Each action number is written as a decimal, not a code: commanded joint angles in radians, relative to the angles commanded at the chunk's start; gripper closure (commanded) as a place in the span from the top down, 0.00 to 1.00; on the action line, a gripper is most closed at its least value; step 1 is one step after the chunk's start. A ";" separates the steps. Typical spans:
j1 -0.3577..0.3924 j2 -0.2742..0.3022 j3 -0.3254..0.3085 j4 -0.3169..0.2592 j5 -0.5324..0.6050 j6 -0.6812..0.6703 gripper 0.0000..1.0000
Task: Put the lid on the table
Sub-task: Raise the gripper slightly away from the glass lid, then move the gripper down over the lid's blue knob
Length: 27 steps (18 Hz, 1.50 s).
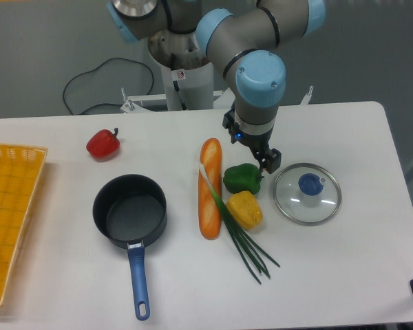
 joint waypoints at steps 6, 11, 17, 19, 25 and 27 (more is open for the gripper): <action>-0.008 -0.002 -0.021 0.008 -0.002 -0.166 1.00; -0.015 -0.008 -0.020 0.009 0.005 -0.221 1.00; -0.015 -0.008 -0.018 0.011 0.006 -0.226 1.00; -0.017 -0.009 -0.017 0.011 0.005 -0.230 1.00; 0.008 -0.052 0.011 0.083 0.005 -0.065 1.00; 0.040 -0.090 0.015 0.139 0.005 0.070 1.00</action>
